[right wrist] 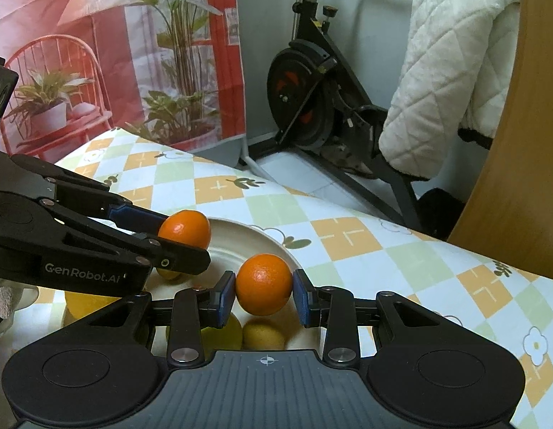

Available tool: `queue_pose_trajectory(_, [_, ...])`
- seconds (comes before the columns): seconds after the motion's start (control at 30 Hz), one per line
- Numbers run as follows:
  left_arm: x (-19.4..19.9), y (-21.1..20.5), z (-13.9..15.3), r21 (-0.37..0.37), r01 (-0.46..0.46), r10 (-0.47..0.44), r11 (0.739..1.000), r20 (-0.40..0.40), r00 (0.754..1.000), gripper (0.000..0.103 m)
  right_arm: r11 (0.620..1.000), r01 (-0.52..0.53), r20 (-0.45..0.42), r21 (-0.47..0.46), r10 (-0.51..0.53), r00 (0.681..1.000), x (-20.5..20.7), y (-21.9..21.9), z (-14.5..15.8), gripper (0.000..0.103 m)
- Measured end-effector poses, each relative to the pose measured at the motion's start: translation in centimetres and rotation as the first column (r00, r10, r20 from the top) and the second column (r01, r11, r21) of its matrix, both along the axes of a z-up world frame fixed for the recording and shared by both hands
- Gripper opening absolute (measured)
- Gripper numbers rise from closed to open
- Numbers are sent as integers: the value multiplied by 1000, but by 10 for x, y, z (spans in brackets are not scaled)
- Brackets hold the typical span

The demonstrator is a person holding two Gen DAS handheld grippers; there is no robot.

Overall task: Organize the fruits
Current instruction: 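Lower both tangerines onto the plate and open both tools, then move both tools back to the large oranges in front of the plate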

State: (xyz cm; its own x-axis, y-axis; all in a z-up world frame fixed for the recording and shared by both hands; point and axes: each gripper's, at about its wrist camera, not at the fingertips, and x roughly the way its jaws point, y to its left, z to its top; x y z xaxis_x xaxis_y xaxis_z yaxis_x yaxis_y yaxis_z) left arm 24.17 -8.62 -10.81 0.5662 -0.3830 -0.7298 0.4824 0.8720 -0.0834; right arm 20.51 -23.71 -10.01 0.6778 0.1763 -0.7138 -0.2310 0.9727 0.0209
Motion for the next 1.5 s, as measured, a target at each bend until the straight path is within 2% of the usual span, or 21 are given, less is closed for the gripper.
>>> queue_pose_trajectory(0.47, [1,3,-1,17,-23,23,1000,-1,1000,43,1000,18,-3,-16,-18,1000,0,-1,-1,34])
queue_pose_trajectory(0.7, [-11,5,16,-3,-27,28,1000,30,999,43,999,27,22,-23,-27,999,-13,-2,13,35])
queue_pose_trajectory(0.87, [-32,7,32,-11,-22,23,1000,70,997,43,999,45,43,-12,-45,998,-32,-5,30,35])
queue_pose_trajectory(1.07, [-61,14,44,-21,-57,58,998,97,994,43,997,79,58,14,-79,995,-65,-7,44,36])
queue_pose_trajectory(1.5, [-124,33,51,-30,-142,145,989,130,981,43,991,123,55,54,-126,990,-136,-2,42,36])
